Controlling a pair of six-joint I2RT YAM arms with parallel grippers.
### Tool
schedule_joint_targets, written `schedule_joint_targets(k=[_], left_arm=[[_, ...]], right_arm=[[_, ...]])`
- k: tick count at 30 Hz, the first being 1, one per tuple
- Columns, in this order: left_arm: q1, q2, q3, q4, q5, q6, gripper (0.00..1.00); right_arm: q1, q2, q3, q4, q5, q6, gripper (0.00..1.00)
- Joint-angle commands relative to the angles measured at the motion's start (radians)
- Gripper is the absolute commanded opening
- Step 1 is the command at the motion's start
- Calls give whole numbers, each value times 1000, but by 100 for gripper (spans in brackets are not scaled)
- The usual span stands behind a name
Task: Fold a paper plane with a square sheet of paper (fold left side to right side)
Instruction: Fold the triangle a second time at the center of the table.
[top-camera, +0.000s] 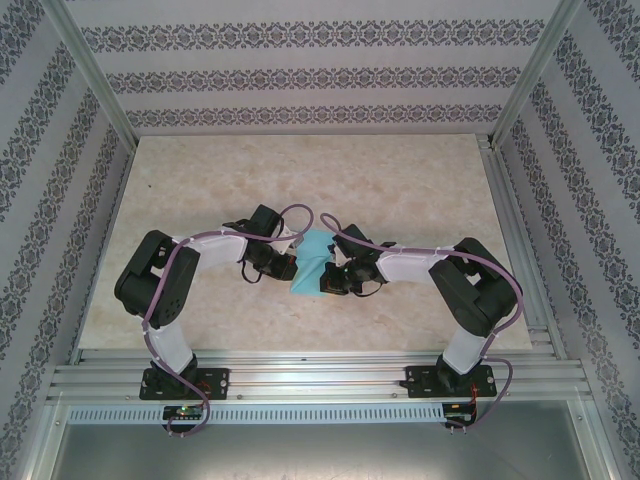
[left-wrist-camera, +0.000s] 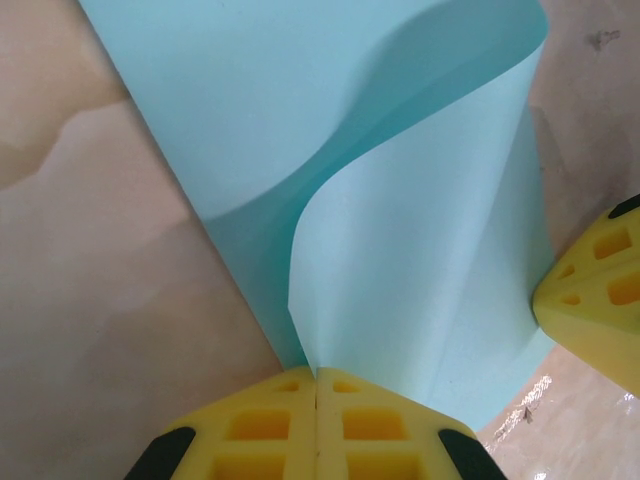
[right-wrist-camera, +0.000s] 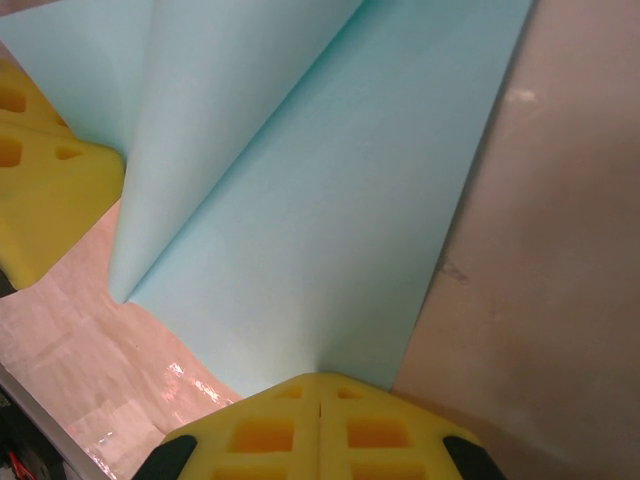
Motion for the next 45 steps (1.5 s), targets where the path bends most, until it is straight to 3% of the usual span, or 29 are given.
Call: schedule_joint_targets(k=[1, 10, 21, 29, 45], left_arm=[[9, 31, 11, 7, -17, 7, 2], [5, 38, 17, -4, -19, 16, 2], [-8, 50, 13, -19, -49, 23, 2], [-13, 48, 20, -24, -44, 28, 2], [-24, 50, 32, -16, -33, 23, 5]], right_arm=[[20, 52, -13, -60, 60, -16, 3], [20, 43, -15, -60, 63, -16, 3], [-59, -146, 3, 40, -24, 41, 9], [-50, -18, 86, 214, -44, 155, 9], [-27, 113, 192, 98, 42, 135, 9]])
